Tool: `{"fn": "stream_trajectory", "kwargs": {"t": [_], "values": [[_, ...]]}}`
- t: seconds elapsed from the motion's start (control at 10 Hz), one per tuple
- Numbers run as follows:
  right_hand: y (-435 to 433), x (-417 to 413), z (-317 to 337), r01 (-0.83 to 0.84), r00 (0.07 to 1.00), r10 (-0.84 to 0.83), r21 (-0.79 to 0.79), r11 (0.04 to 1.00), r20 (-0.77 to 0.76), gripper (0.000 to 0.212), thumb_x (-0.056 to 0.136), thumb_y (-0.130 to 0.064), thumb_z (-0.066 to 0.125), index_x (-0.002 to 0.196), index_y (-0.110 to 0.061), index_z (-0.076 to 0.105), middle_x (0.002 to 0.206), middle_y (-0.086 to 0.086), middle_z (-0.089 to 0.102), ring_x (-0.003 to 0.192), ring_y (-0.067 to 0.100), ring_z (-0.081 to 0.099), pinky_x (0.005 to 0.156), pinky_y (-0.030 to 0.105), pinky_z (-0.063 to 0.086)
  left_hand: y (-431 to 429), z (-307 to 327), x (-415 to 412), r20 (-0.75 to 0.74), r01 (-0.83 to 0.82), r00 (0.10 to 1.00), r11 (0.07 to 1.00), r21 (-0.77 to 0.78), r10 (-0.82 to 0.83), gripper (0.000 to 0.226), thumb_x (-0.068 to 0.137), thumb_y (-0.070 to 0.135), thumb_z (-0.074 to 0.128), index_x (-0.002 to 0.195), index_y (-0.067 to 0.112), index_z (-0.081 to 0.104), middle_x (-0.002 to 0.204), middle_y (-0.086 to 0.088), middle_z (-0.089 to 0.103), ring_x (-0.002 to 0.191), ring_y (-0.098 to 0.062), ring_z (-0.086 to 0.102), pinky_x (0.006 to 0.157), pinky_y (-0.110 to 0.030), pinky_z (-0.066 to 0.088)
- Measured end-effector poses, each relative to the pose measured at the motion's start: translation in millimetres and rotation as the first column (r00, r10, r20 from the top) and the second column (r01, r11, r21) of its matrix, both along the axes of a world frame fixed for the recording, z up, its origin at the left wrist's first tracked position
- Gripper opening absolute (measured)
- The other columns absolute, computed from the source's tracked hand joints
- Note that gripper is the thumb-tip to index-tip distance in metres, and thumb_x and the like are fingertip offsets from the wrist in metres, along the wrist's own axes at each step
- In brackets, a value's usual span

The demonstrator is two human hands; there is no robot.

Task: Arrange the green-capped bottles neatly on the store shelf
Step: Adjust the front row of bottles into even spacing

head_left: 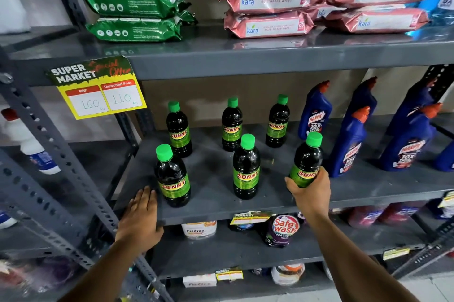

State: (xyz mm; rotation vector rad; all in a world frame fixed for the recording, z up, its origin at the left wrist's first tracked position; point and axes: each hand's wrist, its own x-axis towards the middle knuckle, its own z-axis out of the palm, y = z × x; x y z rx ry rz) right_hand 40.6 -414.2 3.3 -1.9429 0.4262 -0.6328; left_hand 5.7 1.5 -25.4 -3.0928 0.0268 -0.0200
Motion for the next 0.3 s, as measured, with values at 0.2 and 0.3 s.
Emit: {"fn": "stream_trajectory", "kwargs": {"t": [0.2, 0.3], "values": [[2, -22, -3, -0.043, 0.998, 0.048, -0.132, 0.990, 0.031, 0.102, 0.063, -0.060, 0.079, 0.138, -0.008, 0.033, 0.137, 0.017, 0.044, 0.129, 0.033, 0.039, 0.105, 0.045, 0.036, 3, 16, 5, -0.120, -0.009, 0.993, 0.988, -0.152, -0.010, 0.107, 0.072, 0.043, 0.066, 0.147, 0.007, -0.002, 0.159, -0.015, -0.005, 0.146, -0.028, -0.005, 0.121, -0.043, 0.009], [5, -35, 6, 0.036, 0.988, 0.007, -0.276, 0.961, 0.153, 0.112, 0.069, -0.074, 0.060, 0.143, 0.000, 0.022, 0.148, 0.026, 0.026, 0.139, 0.039, 0.021, 0.113, 0.052, 0.018, -1, 23, -4, -0.016, -0.025, 1.000, 0.952, -0.305, 0.021, 0.099, 0.075, 0.036, 0.066, 0.147, 0.007, 0.005, 0.160, -0.015, -0.002, 0.146, -0.027, -0.004, 0.120, -0.045, 0.011]]}}
